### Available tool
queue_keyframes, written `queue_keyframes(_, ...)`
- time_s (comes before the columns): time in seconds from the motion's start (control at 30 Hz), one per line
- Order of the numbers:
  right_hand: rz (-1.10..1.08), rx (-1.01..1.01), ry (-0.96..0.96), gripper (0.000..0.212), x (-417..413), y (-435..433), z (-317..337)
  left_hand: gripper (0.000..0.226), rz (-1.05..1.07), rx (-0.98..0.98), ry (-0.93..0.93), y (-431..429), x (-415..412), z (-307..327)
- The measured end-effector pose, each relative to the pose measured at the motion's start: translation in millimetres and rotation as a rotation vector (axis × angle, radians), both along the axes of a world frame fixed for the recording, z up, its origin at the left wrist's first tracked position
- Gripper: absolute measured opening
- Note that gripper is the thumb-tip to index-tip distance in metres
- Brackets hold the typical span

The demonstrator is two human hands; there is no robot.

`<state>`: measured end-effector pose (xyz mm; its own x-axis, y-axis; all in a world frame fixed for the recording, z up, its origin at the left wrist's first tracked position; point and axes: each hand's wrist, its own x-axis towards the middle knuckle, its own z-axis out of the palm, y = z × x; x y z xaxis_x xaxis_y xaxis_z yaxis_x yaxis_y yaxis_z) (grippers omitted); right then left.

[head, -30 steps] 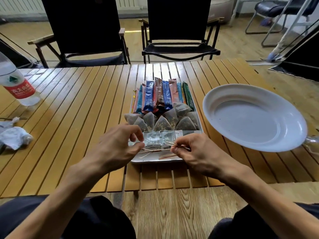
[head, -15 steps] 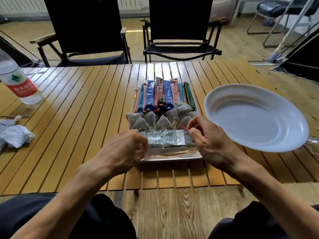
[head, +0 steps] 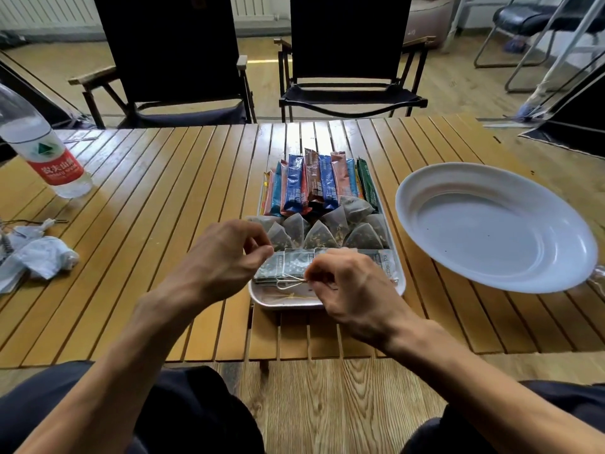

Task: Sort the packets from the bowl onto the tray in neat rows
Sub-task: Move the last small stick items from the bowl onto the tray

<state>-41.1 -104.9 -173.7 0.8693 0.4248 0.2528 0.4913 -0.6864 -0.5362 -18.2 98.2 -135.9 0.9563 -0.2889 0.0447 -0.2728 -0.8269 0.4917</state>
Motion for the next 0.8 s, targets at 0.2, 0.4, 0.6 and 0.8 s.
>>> queue_keyframes(0.2,-0.003,-0.023,-0.057,0.008,2.3,3.3,-2.3,0.009,0.003,0.042,0.043,1.8,-1.1,-3.0)
queue_keyframes(0.4,-0.02,-0.021,-0.015,0.011,-0.2,-13.6,-6.8,0.006,-0.109,0.144,0.111,-11.7,-8.0,-4.6)
queue_keyframes(0.6,-0.109,0.02,-0.006,0.013,8.3,-31.8,2.7,0.002,-0.157,0.26,0.061,-20.7,-14.0,-14.4)
queue_keyframes(0.8,-0.212,0.058,0.026,0.012,13.0,-53.4,12.2,0.004,-0.186,0.249,0.041,-18.3,-12.1,-17.7)
